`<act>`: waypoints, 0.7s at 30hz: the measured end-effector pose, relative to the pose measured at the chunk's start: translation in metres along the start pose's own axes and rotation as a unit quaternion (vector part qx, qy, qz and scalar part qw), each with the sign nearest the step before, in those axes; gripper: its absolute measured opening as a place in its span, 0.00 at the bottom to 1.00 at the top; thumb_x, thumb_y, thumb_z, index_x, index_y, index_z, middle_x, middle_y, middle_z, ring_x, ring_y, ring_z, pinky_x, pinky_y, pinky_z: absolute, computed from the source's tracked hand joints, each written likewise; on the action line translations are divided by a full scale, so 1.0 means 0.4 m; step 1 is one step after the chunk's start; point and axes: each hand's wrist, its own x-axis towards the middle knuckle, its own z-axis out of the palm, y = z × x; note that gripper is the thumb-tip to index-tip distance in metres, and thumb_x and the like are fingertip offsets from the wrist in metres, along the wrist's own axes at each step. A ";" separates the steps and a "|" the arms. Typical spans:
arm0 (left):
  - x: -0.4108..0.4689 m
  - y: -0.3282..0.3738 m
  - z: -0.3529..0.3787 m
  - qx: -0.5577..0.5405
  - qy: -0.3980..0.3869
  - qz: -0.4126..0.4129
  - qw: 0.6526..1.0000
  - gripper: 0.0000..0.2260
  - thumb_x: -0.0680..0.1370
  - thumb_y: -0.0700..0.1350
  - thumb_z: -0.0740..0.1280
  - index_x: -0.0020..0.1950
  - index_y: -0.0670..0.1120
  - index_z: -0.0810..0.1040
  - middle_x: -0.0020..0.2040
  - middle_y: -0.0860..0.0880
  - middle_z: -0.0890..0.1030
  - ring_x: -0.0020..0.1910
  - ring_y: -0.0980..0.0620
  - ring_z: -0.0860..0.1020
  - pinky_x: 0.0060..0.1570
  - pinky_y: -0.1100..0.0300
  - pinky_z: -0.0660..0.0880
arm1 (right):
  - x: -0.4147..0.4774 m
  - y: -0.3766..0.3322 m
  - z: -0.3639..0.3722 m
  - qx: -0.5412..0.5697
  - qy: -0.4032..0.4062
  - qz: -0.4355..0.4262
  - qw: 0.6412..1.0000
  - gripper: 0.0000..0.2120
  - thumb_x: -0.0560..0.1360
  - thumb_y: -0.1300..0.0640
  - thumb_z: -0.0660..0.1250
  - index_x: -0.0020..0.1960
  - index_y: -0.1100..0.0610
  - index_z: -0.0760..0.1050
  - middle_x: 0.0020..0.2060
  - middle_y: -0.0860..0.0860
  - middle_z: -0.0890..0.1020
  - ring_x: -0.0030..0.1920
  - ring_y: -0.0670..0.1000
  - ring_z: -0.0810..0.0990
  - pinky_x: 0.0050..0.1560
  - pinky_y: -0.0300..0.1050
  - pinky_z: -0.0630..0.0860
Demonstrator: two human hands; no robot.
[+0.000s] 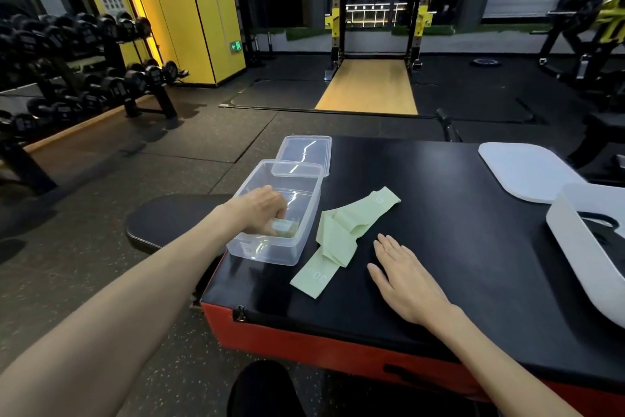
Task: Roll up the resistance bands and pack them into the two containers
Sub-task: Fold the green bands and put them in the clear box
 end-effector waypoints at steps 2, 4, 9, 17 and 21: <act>-0.001 -0.003 -0.005 -0.030 -0.020 -0.002 0.999 0.06 0.73 0.43 0.68 0.48 0.43 0.81 0.42 0.49 0.79 0.42 0.52 0.74 0.47 0.59 0.75 | -0.001 -0.001 -0.001 0.000 0.004 -0.002 1.000 0.27 0.83 0.46 0.46 0.78 0.58 0.50 0.77 0.51 0.50 0.77 0.47 0.45 0.73 0.40 0.41; -0.003 -0.004 -0.006 -0.044 -0.043 0.000 0.998 0.06 0.71 0.37 0.67 0.45 0.42 0.82 0.39 0.51 0.78 0.41 0.52 0.77 0.45 0.60 0.77 | -0.002 -0.003 -0.003 0.000 0.004 -0.003 1.000 0.27 0.83 0.46 0.46 0.78 0.58 0.50 0.77 0.51 0.50 0.77 0.47 0.45 0.73 0.40 0.41; -0.001 0.000 -0.001 -0.060 -0.073 0.002 0.996 0.05 0.70 0.36 0.70 0.45 0.42 0.82 0.39 0.50 0.79 0.40 0.53 0.78 0.45 0.62 0.78 | -0.003 -0.005 -0.004 -0.007 0.002 -0.004 1.000 0.27 0.83 0.47 0.46 0.78 0.59 0.50 0.77 0.52 0.50 0.77 0.48 0.45 0.74 0.41 0.42; -0.006 -0.010 0.007 -0.100 -0.059 0.002 0.993 0.03 0.70 0.38 0.73 0.41 0.44 0.81 0.37 0.53 0.79 0.39 0.55 0.78 0.42 0.66 0.75 | -0.003 -0.004 -0.003 -0.007 -0.003 0.003 1.000 0.28 0.83 0.46 0.45 0.78 0.59 0.50 0.77 0.52 0.50 0.77 0.48 0.45 0.75 0.42 0.43; -0.011 -0.015 -0.002 -0.123 -0.057 0.009 0.991 0.01 0.71 0.40 0.74 0.40 0.44 0.83 0.38 0.50 0.83 0.36 0.56 0.80 0.41 0.65 0.76 | -0.001 -0.005 -0.002 -0.006 -0.006 0.004 1.000 0.28 0.83 0.47 0.45 0.78 0.59 0.49 0.77 0.52 0.49 0.77 0.48 0.45 0.75 0.42 0.43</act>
